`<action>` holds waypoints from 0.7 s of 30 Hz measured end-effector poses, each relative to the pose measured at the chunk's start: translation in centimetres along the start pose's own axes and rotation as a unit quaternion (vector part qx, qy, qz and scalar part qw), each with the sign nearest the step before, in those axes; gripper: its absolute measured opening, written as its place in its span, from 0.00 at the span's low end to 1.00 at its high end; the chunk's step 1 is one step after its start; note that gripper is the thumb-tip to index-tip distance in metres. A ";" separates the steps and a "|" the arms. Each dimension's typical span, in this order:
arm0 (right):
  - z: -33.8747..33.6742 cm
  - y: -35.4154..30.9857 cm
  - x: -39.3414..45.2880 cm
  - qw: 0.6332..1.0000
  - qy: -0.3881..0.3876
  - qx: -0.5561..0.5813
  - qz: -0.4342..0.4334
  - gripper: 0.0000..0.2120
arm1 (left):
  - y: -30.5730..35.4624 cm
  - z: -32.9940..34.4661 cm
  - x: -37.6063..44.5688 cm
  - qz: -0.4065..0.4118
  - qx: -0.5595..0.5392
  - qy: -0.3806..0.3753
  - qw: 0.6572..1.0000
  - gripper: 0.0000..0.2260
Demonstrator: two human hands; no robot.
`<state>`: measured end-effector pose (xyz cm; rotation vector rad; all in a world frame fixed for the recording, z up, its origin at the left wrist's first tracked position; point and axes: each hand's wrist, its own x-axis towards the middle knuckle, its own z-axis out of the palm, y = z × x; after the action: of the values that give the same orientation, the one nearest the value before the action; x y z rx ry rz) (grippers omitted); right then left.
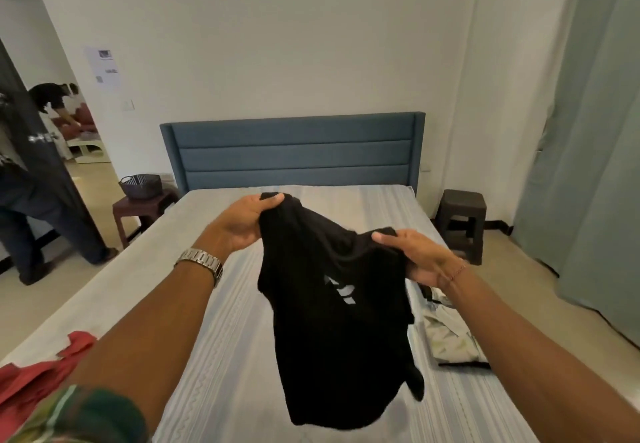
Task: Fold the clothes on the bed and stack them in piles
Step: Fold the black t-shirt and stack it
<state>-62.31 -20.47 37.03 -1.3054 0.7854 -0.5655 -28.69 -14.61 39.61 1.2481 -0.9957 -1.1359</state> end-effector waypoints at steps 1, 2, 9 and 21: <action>0.0 0.1 0.4 1.000 0.012 0.003 -0.013 0.11 | -0.4 -0.3 -0.2 0.001 -0.018 0.015 1.000 0.18; -0.3 0.2 0.6 0.999 0.020 0.025 -0.031 0.10 | -0.5 -0.4 -0.7 0.005 -0.037 0.025 0.999 0.18; -3.1 -1.8 0.5 0.985 0.001 0.106 -0.136 0.14 | 2.1 -1.2 -2.7 0.065 -0.063 0.029 0.995 0.18; -2.5 -5.7 0.9 0.956 0.180 -0.048 -0.226 0.05 | 4.6 -1.9 -2.3 0.098 0.062 0.094 0.989 0.15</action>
<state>-63.37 -23.79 42.31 -1.5050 0.8184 -1.1691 -26.88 -12.08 44.13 1.2981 -1.0332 -0.7998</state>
